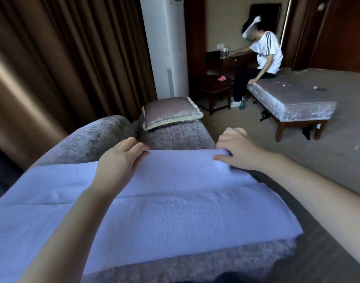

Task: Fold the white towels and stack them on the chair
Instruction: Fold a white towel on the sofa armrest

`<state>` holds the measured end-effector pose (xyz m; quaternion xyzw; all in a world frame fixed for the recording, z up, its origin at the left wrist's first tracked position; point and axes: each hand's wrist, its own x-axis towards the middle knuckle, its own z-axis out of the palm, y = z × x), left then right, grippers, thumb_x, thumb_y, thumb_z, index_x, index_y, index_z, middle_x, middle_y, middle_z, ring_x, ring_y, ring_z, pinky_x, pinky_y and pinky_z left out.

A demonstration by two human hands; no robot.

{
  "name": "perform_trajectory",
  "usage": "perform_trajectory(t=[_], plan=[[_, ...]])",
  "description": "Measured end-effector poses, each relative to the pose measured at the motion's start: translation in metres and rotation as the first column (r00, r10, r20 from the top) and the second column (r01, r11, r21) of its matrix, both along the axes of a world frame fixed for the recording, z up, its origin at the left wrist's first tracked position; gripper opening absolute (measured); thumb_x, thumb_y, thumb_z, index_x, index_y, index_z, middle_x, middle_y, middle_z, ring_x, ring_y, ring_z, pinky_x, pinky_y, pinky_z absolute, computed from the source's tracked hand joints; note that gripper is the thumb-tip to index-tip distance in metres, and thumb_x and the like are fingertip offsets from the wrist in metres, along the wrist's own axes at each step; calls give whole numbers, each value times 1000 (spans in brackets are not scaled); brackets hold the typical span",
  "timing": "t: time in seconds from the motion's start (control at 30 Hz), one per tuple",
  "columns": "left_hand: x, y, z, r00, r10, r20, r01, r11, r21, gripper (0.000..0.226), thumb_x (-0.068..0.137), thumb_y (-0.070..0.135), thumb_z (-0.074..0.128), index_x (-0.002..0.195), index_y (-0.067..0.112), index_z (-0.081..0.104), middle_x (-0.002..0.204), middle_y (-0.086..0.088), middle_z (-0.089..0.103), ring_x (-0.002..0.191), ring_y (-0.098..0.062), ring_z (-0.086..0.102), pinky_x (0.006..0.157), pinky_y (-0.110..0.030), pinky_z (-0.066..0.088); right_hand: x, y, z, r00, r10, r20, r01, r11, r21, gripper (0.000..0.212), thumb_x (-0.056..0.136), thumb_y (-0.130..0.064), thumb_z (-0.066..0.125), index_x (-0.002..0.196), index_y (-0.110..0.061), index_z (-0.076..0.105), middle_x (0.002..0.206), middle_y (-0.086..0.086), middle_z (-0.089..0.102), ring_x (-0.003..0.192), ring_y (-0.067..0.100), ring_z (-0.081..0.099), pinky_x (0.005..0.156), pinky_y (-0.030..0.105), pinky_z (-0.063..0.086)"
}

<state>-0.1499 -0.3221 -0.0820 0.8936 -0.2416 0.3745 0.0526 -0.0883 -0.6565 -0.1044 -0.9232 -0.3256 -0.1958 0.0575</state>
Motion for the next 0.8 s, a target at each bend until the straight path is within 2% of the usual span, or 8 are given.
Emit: perform_trajectory(t=[0.07,0.13,0.27,0.37,0.5,0.63,0.7,0.8], plan=[[-15,0,3,1000,-8,11,8,1000,10,30,95,27,42,92,13,69,82,0,58,68,-23,59,46,-24,34,-21,-18,9,993,-18,113,17,1000,9,21,85,-30,72,75,-16,60,68,-11,41,85,17,42,85,30,29],[-32,-2,3,1000,-19,22,19,1000,20,28,94,27,44,92,13,68,80,0,58,64,-22,59,46,-22,32,-44,-34,10,971,-62,229,55,998,38,17,77,-19,79,74,-16,63,63,-11,42,78,14,39,72,23,18],[-68,-7,-5,998,-67,12,66,994,83,30,95,29,42,89,13,66,78,1,56,64,-19,57,47,-22,30,-85,-62,-6,936,-111,335,110,994,24,13,85,-16,67,74,-15,61,66,-2,54,64,24,53,67,31,30],[-93,-7,-19,995,-105,-4,104,985,137,29,95,28,42,88,12,65,76,1,56,63,-19,57,43,-24,35,-115,-74,-26,913,-121,390,106,993,58,19,73,3,74,77,-12,62,74,3,54,70,24,49,64,31,30],[-116,4,-53,989,-139,-58,149,959,240,12,93,27,44,89,18,50,73,0,54,60,-20,56,42,-28,41,-149,-81,-60,936,-51,347,22,996,88,44,56,24,63,86,-7,63,85,6,55,77,22,44,65,25,26],[-130,11,-78,982,-157,-102,183,923,338,11,89,22,48,83,20,38,68,1,46,55,-20,47,41,-32,40,-173,-83,-92,979,-55,196,36,994,101,62,45,25,71,94,-13,64,90,-3,56,83,16,47,57,28,48],[-135,9,-76,984,-154,-88,175,925,338,13,89,22,46,82,20,36,66,1,45,53,-19,45,40,-31,38,-177,-83,-101,984,-73,162,56,992,110,64,45,21,77,95,-17,64,91,-6,56,85,14,47,60,29,50],[-141,8,-75,984,-159,-85,179,922,343,13,89,22,45,81,22,34,65,3,44,53,-17,45,41,-29,38,-179,-85,-105,975,-105,198,80,988,131,53,47,16,83,88,-16,71,86,-6,60,82,15,49,67,26,44]])
